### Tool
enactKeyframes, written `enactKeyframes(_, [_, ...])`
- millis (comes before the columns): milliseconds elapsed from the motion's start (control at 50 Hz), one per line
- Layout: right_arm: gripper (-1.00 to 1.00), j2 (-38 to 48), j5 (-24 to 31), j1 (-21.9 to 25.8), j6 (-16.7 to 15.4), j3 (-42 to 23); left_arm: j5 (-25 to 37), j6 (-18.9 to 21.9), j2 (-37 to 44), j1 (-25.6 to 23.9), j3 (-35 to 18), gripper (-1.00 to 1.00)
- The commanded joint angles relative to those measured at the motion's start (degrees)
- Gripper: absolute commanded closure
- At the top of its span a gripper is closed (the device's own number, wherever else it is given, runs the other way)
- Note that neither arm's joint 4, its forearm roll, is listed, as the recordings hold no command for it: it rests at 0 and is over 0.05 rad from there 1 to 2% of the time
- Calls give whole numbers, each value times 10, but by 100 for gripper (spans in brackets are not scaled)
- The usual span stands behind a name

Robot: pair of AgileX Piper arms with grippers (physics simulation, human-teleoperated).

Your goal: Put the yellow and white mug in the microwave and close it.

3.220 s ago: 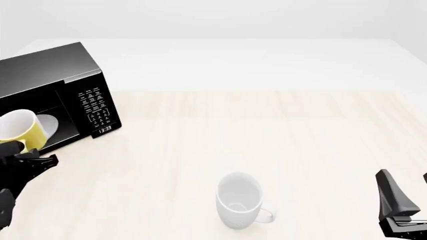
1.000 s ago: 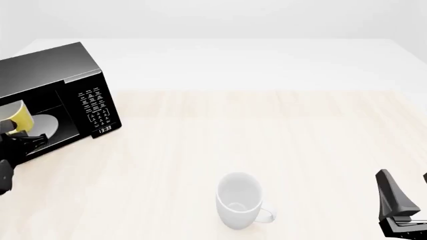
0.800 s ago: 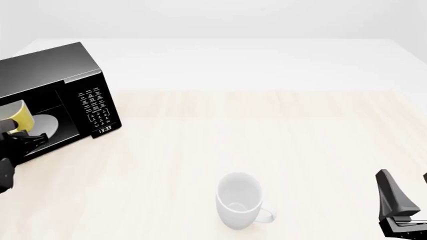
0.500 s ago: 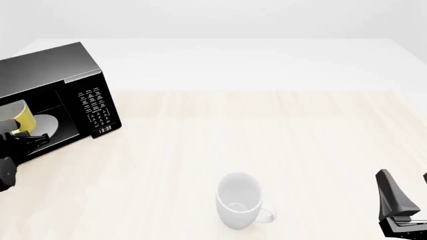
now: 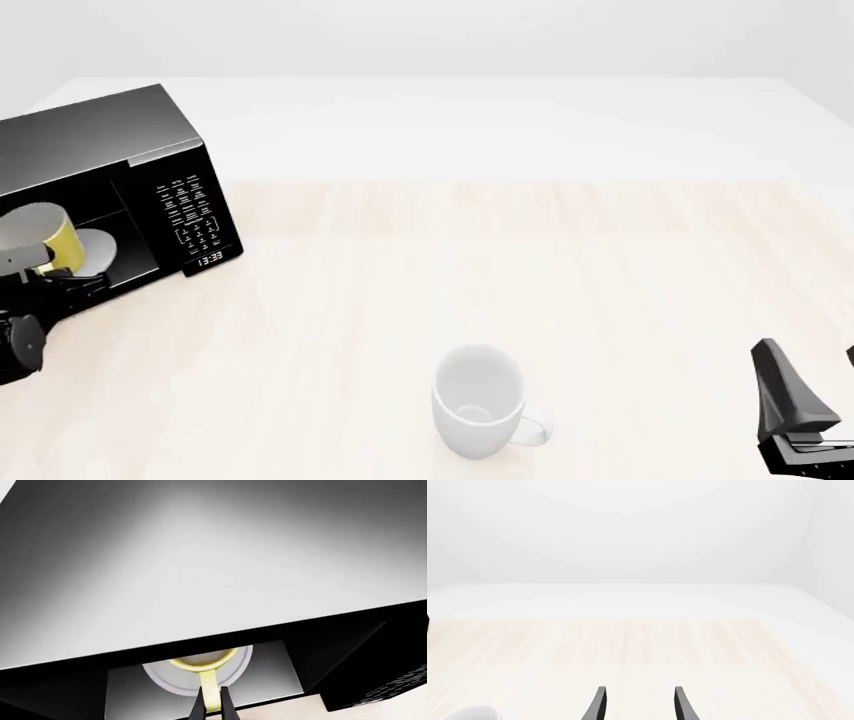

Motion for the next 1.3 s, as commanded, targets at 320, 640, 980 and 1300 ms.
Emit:
enactKeyframes(320, [-100,0,0,0,0,0,-6,9,24,7,-7,100])
enactKeyframes(640, [-100,0,0,0,0,0,0,9,26,9,-13,-100])
enactKeyframes(980, [-100,0,0,0,0,0,-2,14,-5,0,12,-100])
enactKeyframes(1300, [-100,0,0,0,0,0,-5,15,-26,0,47,-100])
